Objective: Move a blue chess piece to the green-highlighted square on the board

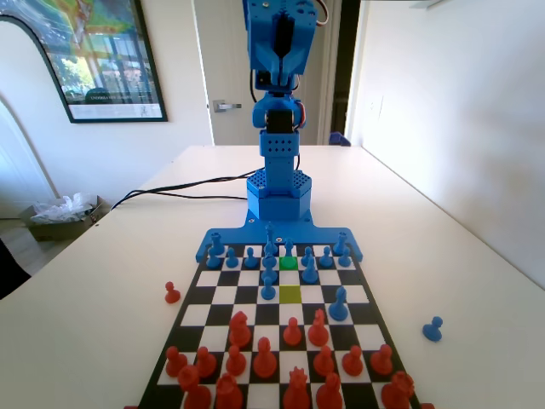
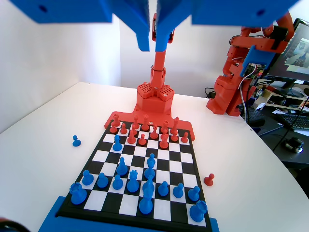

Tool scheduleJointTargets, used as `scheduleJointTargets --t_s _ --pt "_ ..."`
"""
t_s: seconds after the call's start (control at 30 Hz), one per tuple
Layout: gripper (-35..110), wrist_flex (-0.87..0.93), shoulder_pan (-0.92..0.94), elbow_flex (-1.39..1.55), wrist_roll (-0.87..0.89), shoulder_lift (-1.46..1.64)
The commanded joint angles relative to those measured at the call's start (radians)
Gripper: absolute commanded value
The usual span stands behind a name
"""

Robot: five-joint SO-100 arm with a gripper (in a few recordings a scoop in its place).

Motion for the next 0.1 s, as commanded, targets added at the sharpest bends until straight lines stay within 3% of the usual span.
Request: scheduleJointTargets --t_s 0.0,0.07 --pt "4 -0.017 0.005 0.006 -0.006 0.020" --pt "4 -0.017 0.005 0.006 -0.006 0.020"
